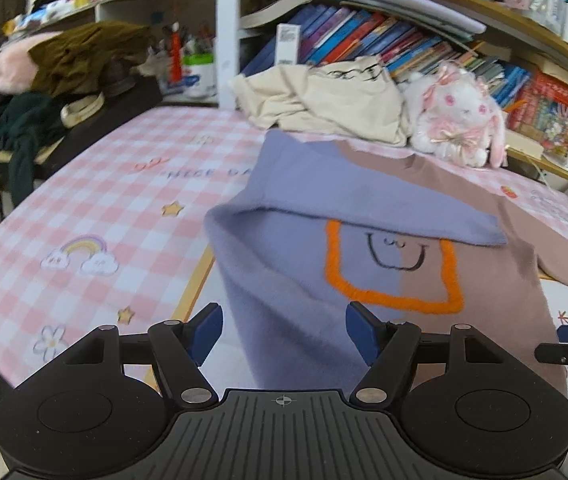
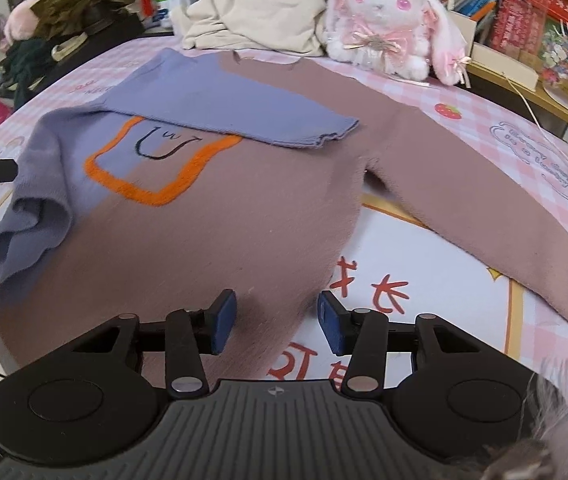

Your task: Fold clothes

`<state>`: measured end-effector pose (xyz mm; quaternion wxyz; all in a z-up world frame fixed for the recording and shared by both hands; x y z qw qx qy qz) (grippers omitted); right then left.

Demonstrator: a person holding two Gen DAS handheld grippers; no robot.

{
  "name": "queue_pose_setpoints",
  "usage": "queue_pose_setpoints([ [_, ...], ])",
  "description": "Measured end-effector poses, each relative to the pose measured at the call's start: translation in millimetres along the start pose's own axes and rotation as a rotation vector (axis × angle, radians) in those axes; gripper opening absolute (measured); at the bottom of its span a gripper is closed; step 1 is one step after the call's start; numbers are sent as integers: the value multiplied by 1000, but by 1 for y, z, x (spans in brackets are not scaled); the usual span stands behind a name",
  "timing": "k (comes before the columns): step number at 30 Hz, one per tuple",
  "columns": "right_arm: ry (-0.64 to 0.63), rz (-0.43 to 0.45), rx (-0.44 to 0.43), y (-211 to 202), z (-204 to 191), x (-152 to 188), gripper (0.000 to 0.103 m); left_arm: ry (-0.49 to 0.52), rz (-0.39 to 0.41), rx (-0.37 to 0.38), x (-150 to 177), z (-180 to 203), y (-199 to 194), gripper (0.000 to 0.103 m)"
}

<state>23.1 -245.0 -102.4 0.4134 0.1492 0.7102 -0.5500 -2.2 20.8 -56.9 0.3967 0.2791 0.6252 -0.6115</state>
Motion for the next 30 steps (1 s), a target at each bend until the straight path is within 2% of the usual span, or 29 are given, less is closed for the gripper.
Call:
queue_pose_setpoints([
  [4, -17, 2, -16, 0, -3, -1, 35, -94, -57, 43, 2, 5, 13, 69],
  [5, -25, 2, -17, 0, -3, -1, 35, -127, -85, 59, 5, 7, 18, 65],
  [6, -31, 1, -18, 0, -4, -1, 35, -169, -108, 63, 7, 8, 24, 43],
  [7, -37, 1, -19, 1, -4, -1, 34, -207, -126, 69, 9, 8, 28, 27],
  [8, -39, 0, -21, 1, -4, -1, 34, -237, -135, 66, 11, 6, 29, 5],
  [9, -40, -1, -23, 1, -3, -1, 34, -266, -143, 58, 12, 3, 29, 4],
  [11, -39, -2, -26, 1, -2, -1, 32, -294, -107, 43, 6, -9, 18, 4],
  [14, -34, -4, -33, 1, 0, 0, 32, -299, -71, -34, -2, -45, -6, 4],
  [17, -34, -4, -38, 2, 0, 0, 32, -171, -133, -227, 11, -90, -19, 12],
  [18, -35, -3, -39, 2, 0, 0, 32, -84, -160, -311, 15, -100, -21, 13],
  [20, -35, 0, -42, 2, 1, 1, 32, 63, -171, -381, 15, -99, -20, 13],
  [21, -34, 1, -43, 2, 1, 1, 32, 103, -152, -367, 12, -90, -19, 14],
  [22, -32, 2, -43, 2, 1, 2, 32, 123, -119, -308, 7, -72, -15, 16],
  [24, -29, 4, -45, 2, 2, 2, 32, 172, -59, -169, -3, -27, -5, 33],
  [26, -25, 6, -46, 2, 2, 3, 32, 265, -19, -33, -8, 25, 9, 38],
  [28, -17, 7, -47, 1, 2, 3, 31, 412, 3, 93, -9, 83, 24, 38],
  [30, -5, 8, -58, 1, 2, 2, 17, 556, 40, 185, -4, 131, 35, 38],
])
Point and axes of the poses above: each gripper's, at about its wrist camera, not at the fingertips, and y roughly the way its jaws point, z to its right, x to its underside, the point moved 9 cm from there along y, roughly the way its jaws point, and after that the axes turned 11 degrees about z, right-handed, at the moved point
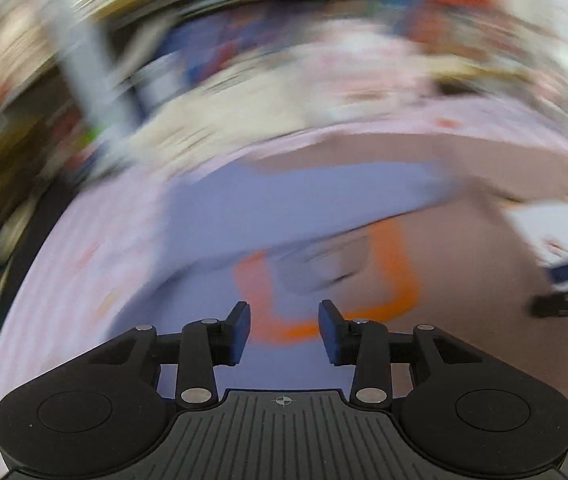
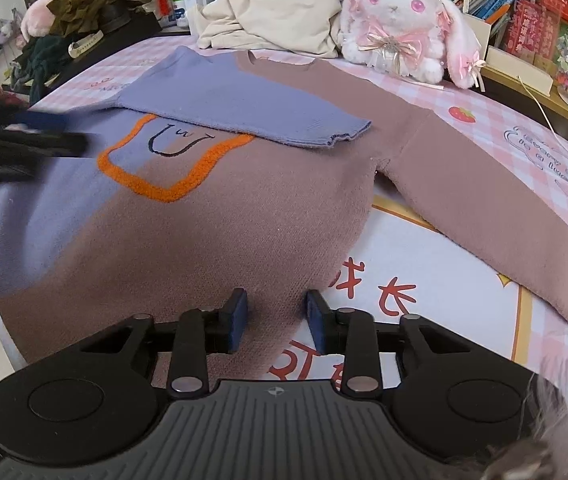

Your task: Fold clothes

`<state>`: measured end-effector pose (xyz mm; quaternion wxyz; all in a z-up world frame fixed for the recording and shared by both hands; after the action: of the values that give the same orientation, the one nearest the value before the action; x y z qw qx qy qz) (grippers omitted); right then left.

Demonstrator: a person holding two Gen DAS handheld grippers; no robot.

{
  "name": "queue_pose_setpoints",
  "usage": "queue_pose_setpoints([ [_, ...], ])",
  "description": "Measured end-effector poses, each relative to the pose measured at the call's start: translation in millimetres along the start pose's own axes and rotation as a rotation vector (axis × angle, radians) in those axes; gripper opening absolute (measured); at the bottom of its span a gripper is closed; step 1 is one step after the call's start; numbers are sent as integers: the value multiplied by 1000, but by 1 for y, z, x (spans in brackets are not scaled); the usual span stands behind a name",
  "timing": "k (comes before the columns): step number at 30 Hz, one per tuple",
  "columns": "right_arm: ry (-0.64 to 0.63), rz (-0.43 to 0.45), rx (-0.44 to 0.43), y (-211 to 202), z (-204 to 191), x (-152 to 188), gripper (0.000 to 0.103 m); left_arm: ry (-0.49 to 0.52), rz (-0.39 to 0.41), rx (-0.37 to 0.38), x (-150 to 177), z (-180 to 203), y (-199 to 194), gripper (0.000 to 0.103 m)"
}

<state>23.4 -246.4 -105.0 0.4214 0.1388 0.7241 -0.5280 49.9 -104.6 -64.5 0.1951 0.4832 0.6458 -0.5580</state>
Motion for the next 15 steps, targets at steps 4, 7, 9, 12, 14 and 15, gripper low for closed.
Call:
queue_pose_setpoints([
  [4, -31, 3, -1, 4, -6, -1, 11, 197, 50, 90, -24, 53, 36, 38],
  [7, -47, 11, 0, 3, -6, 0, 11, 245, 79, 99, -37, 66, 53, 38],
  [9, -36, 18, 2, 1, -3, 2, 10, 277, 97, 106, -45, 75, 65, 38],
  [12, -23, 21, 13, -4, 1, 5, 10, 311, 100, 118, -49, 85, 76, 38],
  [14, -15, 17, 4, -6, 2, 7, 10, 340, 101, 122, -47, 93, 80, 38],
  [15, -13, 13, -4, -7, 2, 7, 10, 352, 102, 124, -46, 96, 81, 38],
])
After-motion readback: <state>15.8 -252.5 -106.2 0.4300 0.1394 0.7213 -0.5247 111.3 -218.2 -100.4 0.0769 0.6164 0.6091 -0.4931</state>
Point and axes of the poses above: each gripper's, at about its wrist camera, not at the fingertips, and y roughly the way its jaws point, z to its right, x to its underside, the point moved 9 cm from there along y, roughly the way its jaws point, and after that the axes turned 11 degrees about z, right-handed, at the moved point
